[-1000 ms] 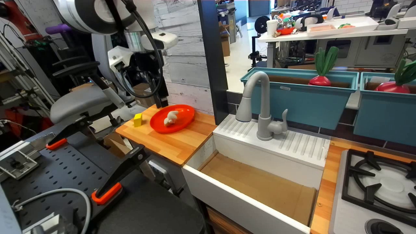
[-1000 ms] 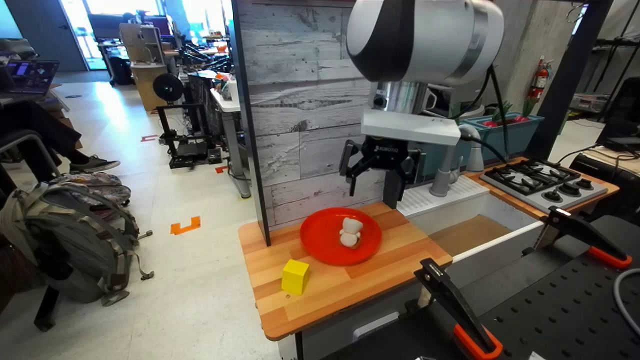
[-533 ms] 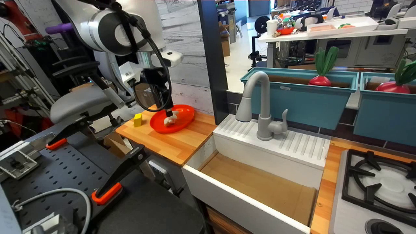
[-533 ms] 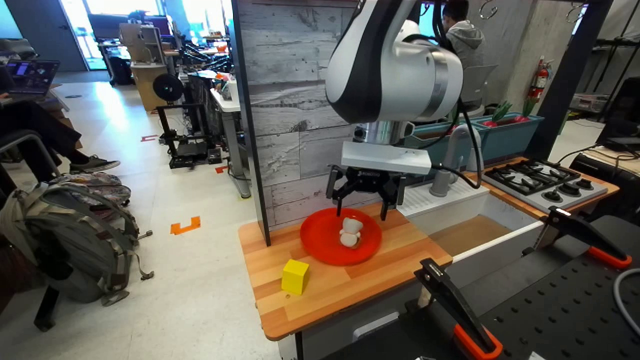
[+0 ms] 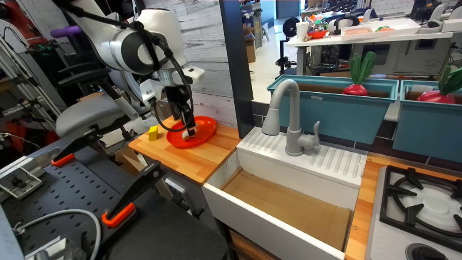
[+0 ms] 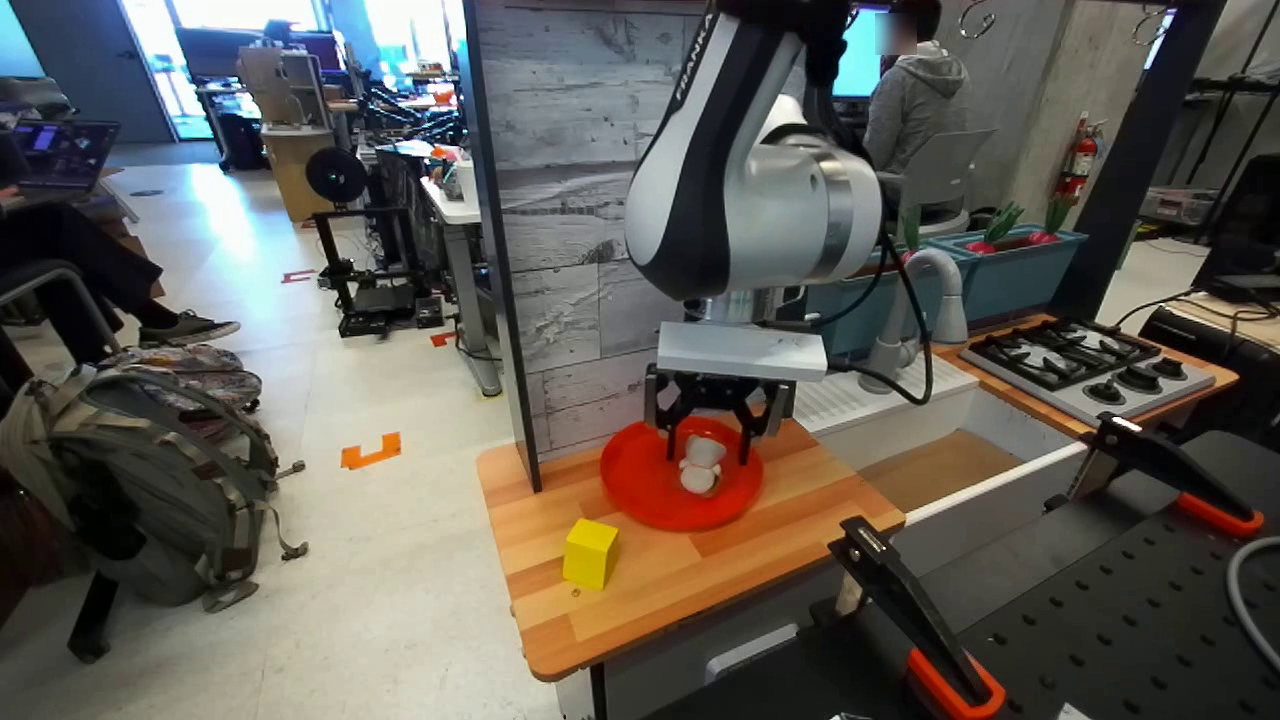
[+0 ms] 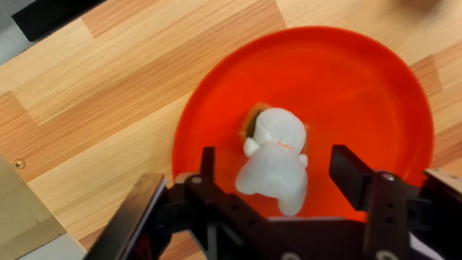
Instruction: Remove the doll from the plate
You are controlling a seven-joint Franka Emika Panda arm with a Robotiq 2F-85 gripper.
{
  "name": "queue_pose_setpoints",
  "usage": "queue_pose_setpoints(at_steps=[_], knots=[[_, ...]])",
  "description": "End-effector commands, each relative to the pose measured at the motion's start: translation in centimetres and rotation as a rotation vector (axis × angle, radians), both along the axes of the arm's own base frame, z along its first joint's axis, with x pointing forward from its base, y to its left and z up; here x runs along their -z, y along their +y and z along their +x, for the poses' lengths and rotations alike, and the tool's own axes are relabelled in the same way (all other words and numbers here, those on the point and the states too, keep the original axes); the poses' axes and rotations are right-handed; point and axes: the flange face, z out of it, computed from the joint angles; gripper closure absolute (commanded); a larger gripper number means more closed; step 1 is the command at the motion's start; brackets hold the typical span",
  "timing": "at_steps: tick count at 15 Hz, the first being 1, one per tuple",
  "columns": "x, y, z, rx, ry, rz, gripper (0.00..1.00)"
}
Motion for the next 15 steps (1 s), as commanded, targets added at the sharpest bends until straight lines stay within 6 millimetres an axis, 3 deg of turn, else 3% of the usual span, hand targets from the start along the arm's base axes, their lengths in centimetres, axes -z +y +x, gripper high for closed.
queue_pose_setpoints(at_steps=[1,7,9,12,15], knots=[[0.2,0.2,1.0,0.015,-0.009,-0.001,0.50],[-0.7,-0.1,0.8,0.006,0.001,0.019,0.95],[-1.5,-0.4,0.2,-0.001,0.004,0.024,0.99],[-3.1,-0.6,-0.7,-0.021,0.004,0.042,0.97],[-5.2,-2.2,-1.1,-0.016,-0.012,0.024,0.97]])
